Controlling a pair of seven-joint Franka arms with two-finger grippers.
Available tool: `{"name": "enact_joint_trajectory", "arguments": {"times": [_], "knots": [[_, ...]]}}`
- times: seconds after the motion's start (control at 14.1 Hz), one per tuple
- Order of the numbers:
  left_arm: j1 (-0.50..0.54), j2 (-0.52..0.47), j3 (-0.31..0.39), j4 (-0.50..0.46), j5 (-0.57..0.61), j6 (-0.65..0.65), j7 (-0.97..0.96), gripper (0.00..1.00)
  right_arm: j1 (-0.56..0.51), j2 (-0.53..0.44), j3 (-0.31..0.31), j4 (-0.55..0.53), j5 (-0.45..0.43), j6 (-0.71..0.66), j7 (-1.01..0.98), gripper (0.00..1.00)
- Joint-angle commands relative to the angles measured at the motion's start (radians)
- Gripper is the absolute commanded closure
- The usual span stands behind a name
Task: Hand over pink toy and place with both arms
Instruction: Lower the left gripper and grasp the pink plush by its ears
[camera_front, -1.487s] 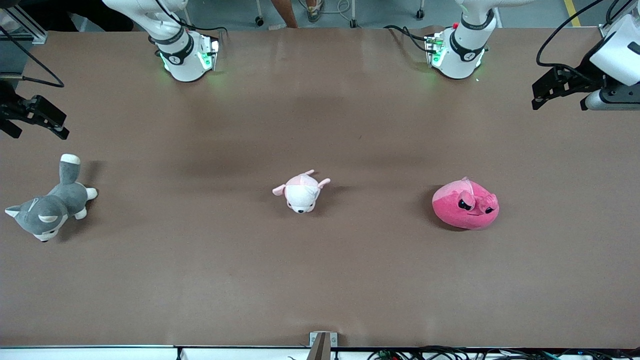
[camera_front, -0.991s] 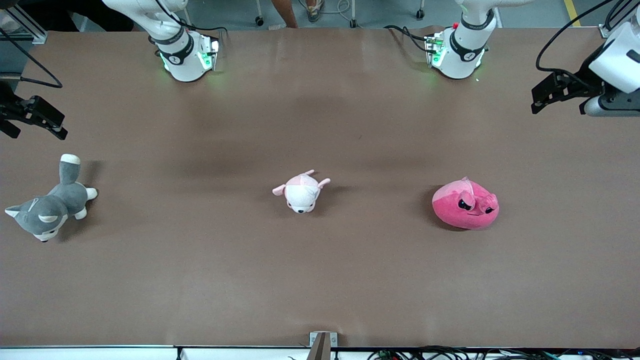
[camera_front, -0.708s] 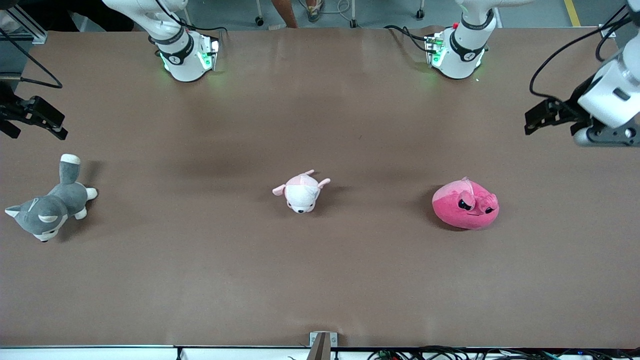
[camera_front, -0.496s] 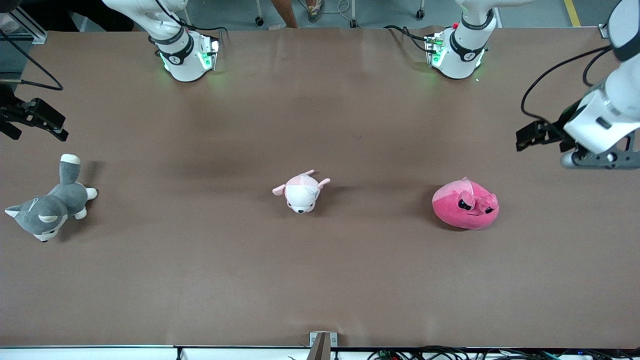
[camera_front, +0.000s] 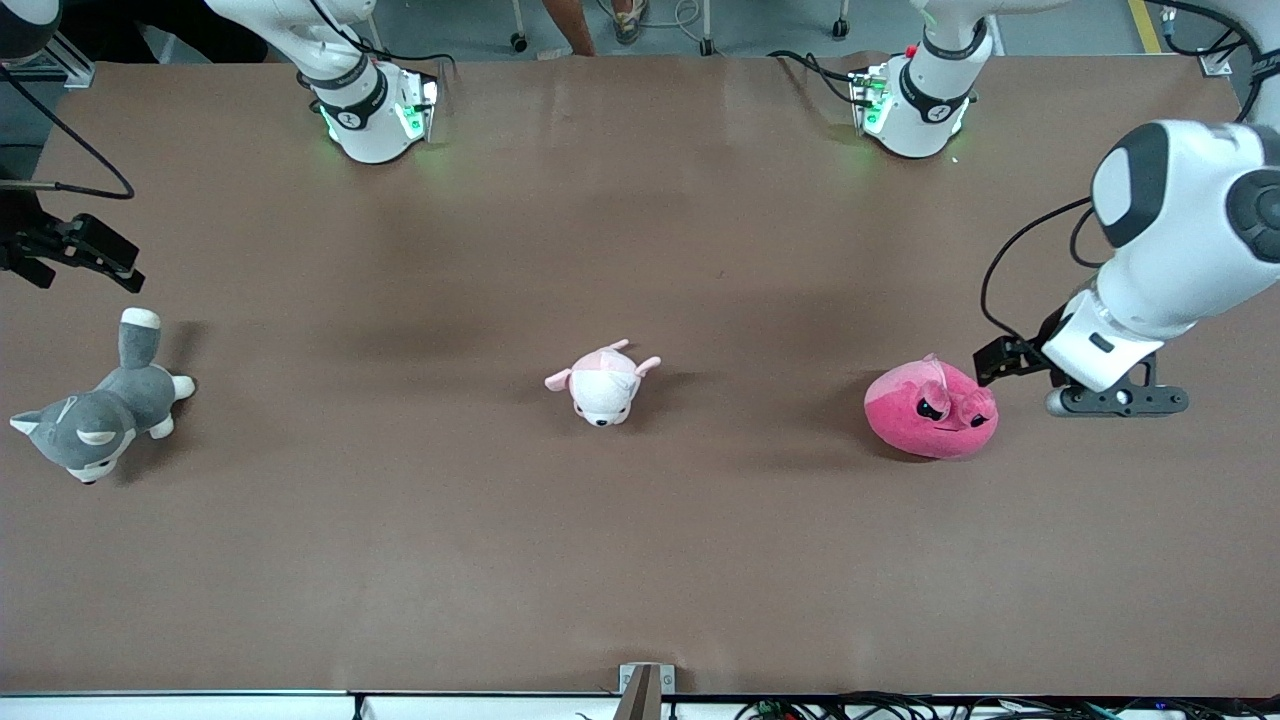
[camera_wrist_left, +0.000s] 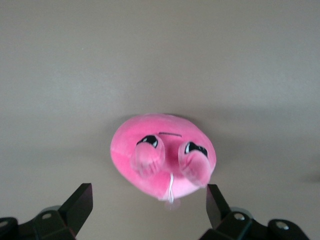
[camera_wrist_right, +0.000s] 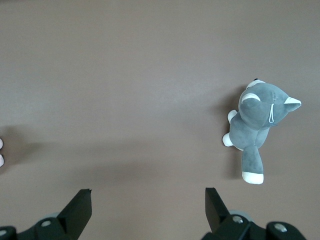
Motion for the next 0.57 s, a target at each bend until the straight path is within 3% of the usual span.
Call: {"name": "enact_joint_trajectory", "arguments": {"times": [0.0, 0.21, 0.5], "knots": [[0.006, -0.006, 0.000, -0.085, -0.002, 0.118, -0.012, 0.00, -0.016, -0.049, 0.009, -0.054, 0.011, 0.019, -0.005, 0.00], [0.006, 0.023, 0.000, -0.151, -0.003, 0.240, -0.015, 0.04, -0.017, -0.080, 0.009, -0.085, 0.011, 0.031, -0.007, 0.00], [0.015, 0.052, 0.000, -0.145, -0.003, 0.243, -0.015, 0.16, -0.019, -0.086, 0.007, -0.082, 0.010, 0.030, -0.008, 0.00]]}}
